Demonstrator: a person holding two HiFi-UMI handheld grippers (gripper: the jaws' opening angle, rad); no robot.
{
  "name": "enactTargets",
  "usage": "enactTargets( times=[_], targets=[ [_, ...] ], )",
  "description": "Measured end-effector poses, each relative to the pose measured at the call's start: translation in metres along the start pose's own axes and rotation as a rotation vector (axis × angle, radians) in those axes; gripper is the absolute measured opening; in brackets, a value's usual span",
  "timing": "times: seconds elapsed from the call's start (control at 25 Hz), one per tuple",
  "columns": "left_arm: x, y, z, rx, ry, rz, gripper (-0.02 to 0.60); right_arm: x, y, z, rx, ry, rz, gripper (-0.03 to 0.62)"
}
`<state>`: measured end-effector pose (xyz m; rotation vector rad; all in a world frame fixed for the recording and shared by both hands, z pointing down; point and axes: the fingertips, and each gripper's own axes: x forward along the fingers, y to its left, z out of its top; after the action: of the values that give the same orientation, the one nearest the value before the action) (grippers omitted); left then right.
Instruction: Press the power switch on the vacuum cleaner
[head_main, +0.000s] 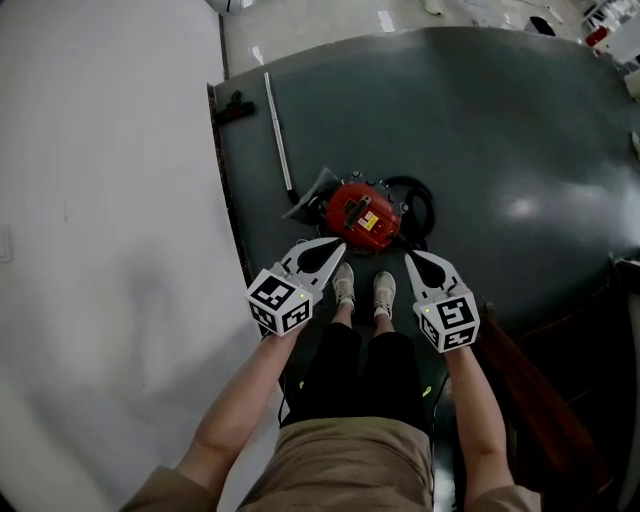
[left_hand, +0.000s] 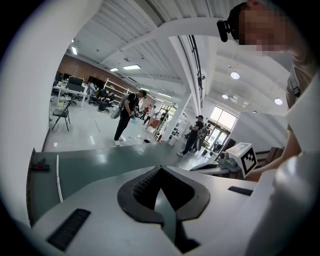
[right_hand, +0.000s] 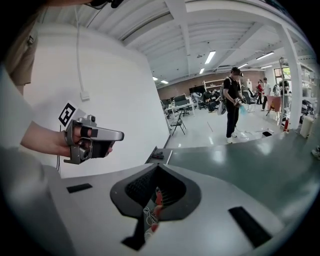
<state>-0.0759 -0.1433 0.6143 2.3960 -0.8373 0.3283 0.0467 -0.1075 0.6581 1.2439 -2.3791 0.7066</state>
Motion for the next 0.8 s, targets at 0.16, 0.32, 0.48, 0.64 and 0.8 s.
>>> enactTargets(
  times=[0.16, 0.32, 0.48, 0.64, 0.8],
  targets=[
    [0.020, 0.021, -0.029, -0.029, 0.041, -0.020, 0.005, 0.023, -0.013, -0.022, 0.025, 0.033, -0.013, 0.008],
    [0.042, 0.044, -0.057, -0.051, 0.065, -0.028, 0.005, 0.049, -0.026, -0.043, 0.021, 0.061, -0.008, 0.008],
    [0.059, 0.063, -0.085, -0.084, 0.090, -0.023, 0.005, 0.067, -0.040, -0.067, 0.022, 0.101, -0.006, 0.008],
    [0.076, 0.079, -0.105, -0.103, 0.114, -0.023, 0.005, 0.084, -0.060, -0.088, 0.027, 0.129, -0.012, 0.008],
    [0.086, 0.090, -0.124, -0.118, 0.130, -0.018, 0.005, 0.097, -0.074, -0.110, 0.024, 0.147, -0.016, 0.008]
  ],
)
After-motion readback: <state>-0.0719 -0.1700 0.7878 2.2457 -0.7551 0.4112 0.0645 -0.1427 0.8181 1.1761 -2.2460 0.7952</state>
